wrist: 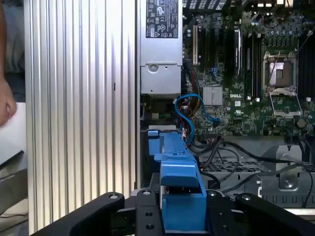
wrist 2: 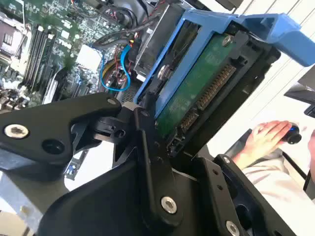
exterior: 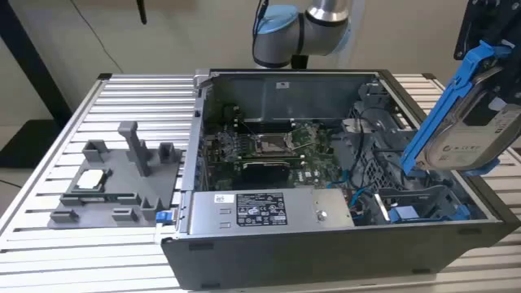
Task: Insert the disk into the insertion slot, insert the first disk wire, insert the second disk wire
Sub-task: 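Insert the disk into the insertion slot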
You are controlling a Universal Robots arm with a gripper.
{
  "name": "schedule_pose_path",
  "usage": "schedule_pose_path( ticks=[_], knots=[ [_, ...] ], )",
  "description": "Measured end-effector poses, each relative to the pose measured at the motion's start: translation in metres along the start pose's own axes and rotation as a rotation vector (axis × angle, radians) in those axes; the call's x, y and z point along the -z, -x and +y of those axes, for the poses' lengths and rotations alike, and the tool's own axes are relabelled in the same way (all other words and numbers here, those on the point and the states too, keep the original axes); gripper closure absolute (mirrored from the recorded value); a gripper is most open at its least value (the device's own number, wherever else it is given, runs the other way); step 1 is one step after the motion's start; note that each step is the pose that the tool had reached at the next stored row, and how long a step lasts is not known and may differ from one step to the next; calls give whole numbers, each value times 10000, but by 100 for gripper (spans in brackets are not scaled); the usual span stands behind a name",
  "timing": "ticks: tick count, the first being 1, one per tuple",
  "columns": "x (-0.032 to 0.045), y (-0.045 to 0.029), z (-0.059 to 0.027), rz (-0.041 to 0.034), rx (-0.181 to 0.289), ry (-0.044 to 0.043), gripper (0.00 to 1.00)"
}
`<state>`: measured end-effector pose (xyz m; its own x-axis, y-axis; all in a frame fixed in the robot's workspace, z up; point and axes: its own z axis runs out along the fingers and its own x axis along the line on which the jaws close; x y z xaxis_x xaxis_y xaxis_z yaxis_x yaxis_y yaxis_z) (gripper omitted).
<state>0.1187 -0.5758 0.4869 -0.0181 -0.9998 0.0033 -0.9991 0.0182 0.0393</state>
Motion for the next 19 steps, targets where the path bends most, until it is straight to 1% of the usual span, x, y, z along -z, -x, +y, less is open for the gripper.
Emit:
schedule_pose_path(
  ticks=[12, 15, 19],
  knots=[
    [-6, 0, 0, 0, 0, 3, 67],
    [-34, 0, -1, 0, 0, 3, 67],
    [-92, 0, -4, 2, 0, 3, 67]
  ],
)
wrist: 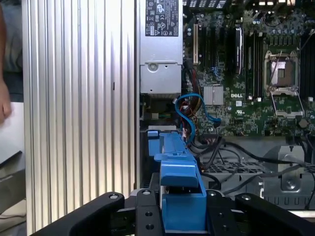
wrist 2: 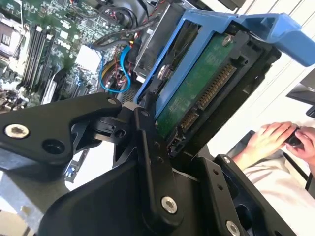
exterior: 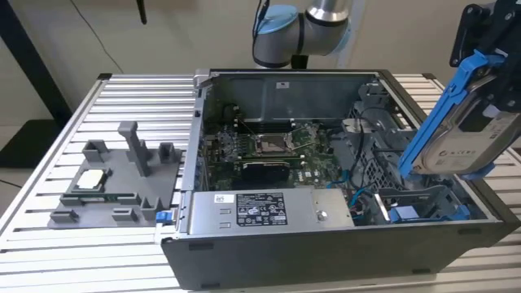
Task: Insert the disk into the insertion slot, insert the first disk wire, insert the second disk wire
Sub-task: 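Insert the disk into the insertion slot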
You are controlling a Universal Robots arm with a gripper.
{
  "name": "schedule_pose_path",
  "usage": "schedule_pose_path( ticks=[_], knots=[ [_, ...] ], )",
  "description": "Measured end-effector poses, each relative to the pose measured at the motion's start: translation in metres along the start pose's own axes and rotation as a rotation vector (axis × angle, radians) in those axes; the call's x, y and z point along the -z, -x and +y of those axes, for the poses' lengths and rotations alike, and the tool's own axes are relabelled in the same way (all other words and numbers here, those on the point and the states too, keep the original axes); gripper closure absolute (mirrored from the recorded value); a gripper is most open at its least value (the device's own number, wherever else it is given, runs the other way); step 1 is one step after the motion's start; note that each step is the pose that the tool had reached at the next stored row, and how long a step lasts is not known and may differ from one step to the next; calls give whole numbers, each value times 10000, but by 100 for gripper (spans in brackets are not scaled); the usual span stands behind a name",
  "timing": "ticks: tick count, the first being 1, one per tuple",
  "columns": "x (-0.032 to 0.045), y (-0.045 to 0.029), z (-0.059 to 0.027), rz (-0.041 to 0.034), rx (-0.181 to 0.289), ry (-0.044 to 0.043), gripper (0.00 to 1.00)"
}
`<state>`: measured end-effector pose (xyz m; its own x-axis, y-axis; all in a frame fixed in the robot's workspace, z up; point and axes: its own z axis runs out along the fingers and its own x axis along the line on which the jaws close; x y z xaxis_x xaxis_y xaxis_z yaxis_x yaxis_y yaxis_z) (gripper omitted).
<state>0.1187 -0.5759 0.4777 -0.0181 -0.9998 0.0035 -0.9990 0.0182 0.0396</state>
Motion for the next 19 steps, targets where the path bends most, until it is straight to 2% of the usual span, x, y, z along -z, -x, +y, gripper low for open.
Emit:
schedule_pose_path(
  ticks=[19],
  knots=[
    [-345, -3, -25, -31, 1, 1, 67]
  ],
)
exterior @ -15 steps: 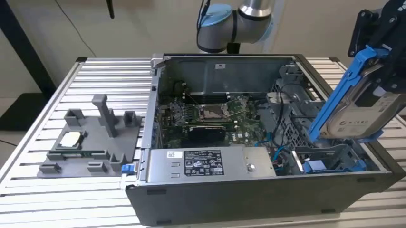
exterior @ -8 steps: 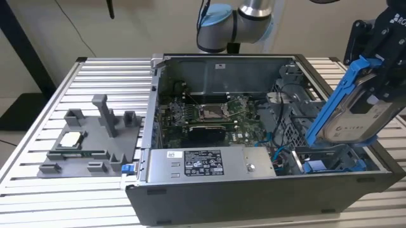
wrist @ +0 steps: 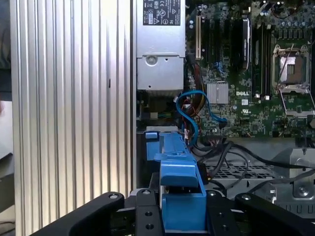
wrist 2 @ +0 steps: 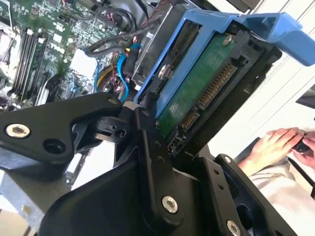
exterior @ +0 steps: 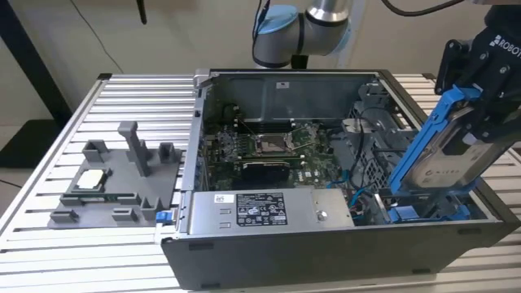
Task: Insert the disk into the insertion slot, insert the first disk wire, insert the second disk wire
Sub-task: 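Insert the disk into the insertion slot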
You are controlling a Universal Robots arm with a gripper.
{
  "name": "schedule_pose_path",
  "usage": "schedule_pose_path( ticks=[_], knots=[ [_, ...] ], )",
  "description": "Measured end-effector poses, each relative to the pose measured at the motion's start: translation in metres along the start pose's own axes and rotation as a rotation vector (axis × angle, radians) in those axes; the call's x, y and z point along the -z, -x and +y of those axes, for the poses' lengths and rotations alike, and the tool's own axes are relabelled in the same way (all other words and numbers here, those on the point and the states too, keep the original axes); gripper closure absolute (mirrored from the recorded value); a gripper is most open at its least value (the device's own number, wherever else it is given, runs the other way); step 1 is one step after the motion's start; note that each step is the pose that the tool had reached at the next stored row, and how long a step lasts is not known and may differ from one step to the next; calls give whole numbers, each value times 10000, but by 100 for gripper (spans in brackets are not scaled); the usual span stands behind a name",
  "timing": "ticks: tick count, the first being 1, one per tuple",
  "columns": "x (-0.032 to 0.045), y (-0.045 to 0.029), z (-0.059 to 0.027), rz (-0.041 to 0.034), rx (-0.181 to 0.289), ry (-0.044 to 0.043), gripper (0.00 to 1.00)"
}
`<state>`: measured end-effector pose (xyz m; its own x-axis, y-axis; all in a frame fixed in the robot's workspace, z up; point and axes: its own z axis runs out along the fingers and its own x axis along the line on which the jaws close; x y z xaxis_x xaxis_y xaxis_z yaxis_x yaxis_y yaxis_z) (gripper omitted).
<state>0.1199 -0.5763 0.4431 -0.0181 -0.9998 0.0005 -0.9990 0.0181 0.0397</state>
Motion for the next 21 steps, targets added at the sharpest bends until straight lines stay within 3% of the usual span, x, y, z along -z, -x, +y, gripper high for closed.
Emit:
schedule_pose_path(
  ticks=[6, 13, 21],
  knots=[
    [-89, 1, -14, -59, 3, 1, 67],
    [-185, 3, -40, -181, 7, 3, 67],
    [-319, 2, -49, -206, 9, 4, 67]
  ],
)
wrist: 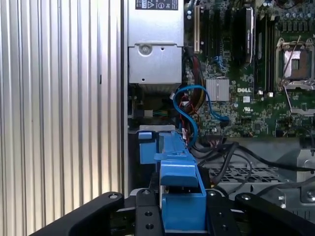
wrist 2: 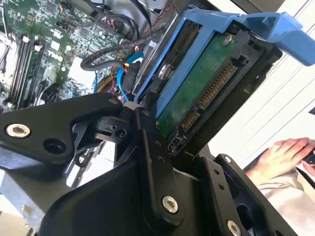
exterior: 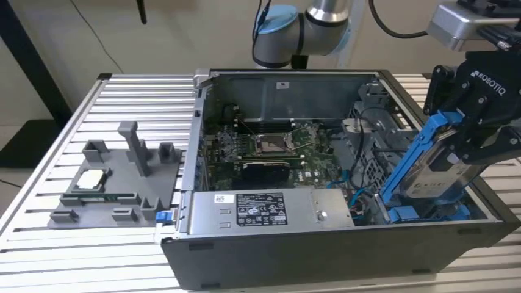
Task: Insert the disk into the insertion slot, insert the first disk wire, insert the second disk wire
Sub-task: 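Insert the disk into the insertion slot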
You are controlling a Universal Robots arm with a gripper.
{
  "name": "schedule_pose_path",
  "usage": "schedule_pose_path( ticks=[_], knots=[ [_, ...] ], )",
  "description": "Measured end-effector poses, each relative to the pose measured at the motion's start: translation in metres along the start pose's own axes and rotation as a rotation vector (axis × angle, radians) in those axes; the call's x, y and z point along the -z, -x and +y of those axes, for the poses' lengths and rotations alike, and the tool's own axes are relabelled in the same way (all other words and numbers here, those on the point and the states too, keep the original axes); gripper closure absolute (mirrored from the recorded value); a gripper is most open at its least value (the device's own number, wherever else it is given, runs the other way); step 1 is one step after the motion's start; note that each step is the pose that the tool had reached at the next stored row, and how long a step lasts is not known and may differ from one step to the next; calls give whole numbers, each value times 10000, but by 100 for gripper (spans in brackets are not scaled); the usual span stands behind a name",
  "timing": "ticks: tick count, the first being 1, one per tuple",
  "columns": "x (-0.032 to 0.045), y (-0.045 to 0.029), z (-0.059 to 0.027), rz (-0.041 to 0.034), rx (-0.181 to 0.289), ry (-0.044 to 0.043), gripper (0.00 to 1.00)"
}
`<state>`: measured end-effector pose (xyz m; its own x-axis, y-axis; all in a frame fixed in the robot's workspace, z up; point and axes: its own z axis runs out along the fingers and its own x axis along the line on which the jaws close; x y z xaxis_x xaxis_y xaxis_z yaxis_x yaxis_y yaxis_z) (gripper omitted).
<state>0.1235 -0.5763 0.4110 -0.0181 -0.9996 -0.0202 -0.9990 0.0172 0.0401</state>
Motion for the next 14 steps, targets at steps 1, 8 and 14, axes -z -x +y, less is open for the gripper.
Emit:
schedule_pose_path(
  ticks=[1, 8, 14],
  knots=[
    [-19, -1, 0, -3, 0, 0, 67],
    [-145, -3, -6, -15, 0, 0, 67],
    [-238, -5, -9, -13, -1, 1, 66]
  ],
)
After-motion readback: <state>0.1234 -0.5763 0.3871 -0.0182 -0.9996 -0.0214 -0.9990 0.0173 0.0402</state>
